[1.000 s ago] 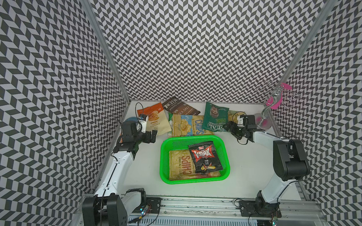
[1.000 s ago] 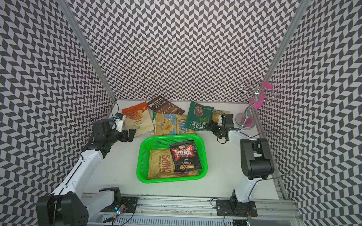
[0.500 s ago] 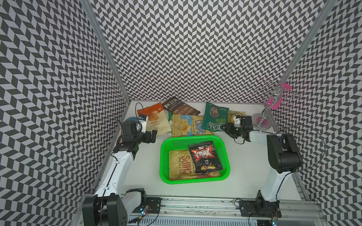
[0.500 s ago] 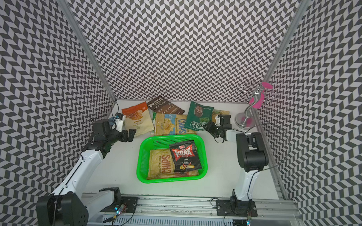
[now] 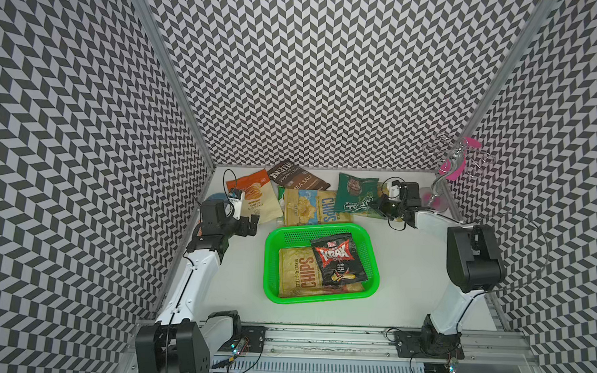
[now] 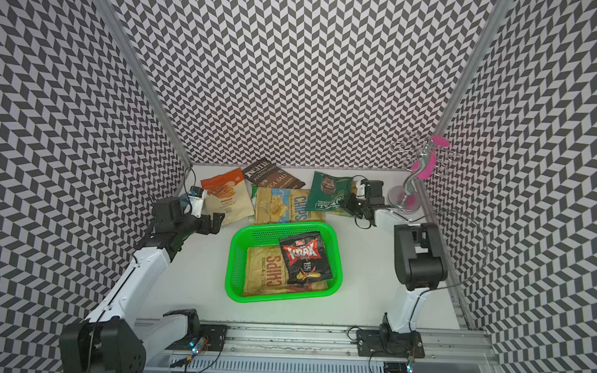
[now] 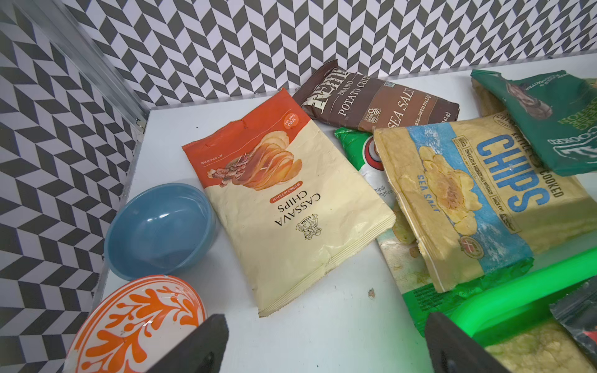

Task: Put the potato chips into the basket
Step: Pick up the potato chip from the center of the board, then place the potato chip in the basket.

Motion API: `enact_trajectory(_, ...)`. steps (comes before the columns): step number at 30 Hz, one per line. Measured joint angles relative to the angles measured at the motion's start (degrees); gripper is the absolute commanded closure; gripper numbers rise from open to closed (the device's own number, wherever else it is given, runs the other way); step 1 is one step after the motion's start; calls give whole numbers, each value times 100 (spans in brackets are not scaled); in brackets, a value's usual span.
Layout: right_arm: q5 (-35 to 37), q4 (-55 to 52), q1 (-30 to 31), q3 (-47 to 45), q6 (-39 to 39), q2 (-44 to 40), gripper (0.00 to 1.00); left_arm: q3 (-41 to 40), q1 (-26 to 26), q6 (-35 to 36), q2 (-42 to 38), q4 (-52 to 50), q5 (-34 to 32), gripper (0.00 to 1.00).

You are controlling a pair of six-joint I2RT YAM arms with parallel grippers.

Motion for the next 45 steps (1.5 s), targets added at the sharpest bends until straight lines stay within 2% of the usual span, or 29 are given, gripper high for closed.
enact_trajectory(7,-59,-446,22,903,-192,-708,100,0,0,0,0,0,0,1)
enact_trajectory(14,-411,-968,186,1976,-313,-1064,100,0,0,0,0,0,2,1)
enact_trajectory(21,-826,-1010,669,2133,-247,-1714,100,2,0,61,0,-17,39,1)
enact_trajectory(25,-1167,-1257,1027,2465,-291,-1792,100,105,0,240,0,-179,72,1)
enact_trajectory(29,-1421,-1810,1641,2859,-586,-1751,100,310,0,498,-20,-310,201,1)
enact_trajectory(38,-2138,-2603,2710,2922,-1388,-1729,100,901,-11,780,-44,-660,568,1)
enact_trajectory(42,-1827,-3412,3248,3195,-2116,-1513,100,1346,-11,953,177,-890,935,1)
enact_trajectory(45,-728,-4218,3886,3727,-2691,-1130,100,1631,-11,1102,420,-1067,1303,1)
